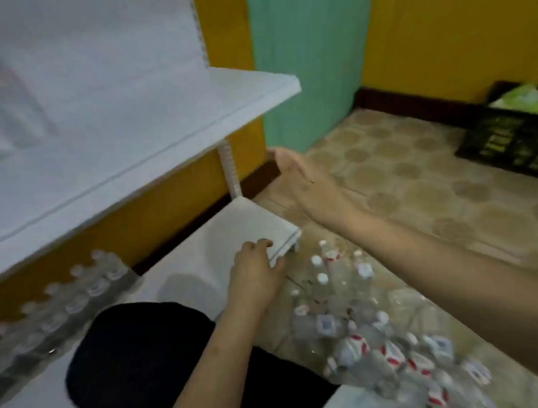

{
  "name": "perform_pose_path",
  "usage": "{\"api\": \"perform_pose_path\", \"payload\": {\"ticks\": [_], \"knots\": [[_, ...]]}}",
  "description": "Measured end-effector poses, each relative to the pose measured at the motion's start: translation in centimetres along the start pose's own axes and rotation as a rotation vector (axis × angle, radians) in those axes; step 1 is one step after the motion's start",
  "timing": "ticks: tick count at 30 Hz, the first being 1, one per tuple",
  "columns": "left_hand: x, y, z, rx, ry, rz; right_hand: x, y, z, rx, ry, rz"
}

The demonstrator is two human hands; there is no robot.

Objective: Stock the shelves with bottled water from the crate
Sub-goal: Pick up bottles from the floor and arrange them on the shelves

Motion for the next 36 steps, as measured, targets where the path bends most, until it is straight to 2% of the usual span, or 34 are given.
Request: {"api": "perform_pose_path", "payload": {"ticks": [3,7,11,18,21,28,36], "knots": [[-2.5,-8.1,0.4,0.316,0.055,0.016,-9.3,4.0,-3.7,-0.012,-0.238,-0.157],[-3.5,-16.7,0.2,0.632,0.1,0.115,-22.0,5.9,-9.8,-0.001,-0.522,-0.36],[-0.2,-20.0,1.1,0.73,0.138,0.22,-30.6,2.0,-14.1,0.167,-0.688,-0.431],[3.2,-21.5,2.3,0.747,0.282,0.209,-39.7,-7.5,-13.9,0.353,-0.599,-0.475],[3.6,-21.7,2.6,0.788,0.306,0.2,-41.7,-9.1,-13.7,0.317,-0.613,-0.492],[3.1,-21.6,3.6,0.718,0.236,0.136,-41.0,-8.0,-14.2,0.203,-0.672,-0.449],[4.4,-21.1,3.3,0.686,0.244,0.117,-34.0,-1.9,-12.9,0.033,-0.536,-0.42]]}}
Point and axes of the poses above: each hand's wrist, its own z-axis towards the middle knuckle, its own y-axis out of the back of the hand, x = y × z, the point moved 5 cm from there along z, towards the middle knuckle, and after that the axes turned 10 degrees about -x, right-handed, at the moved point
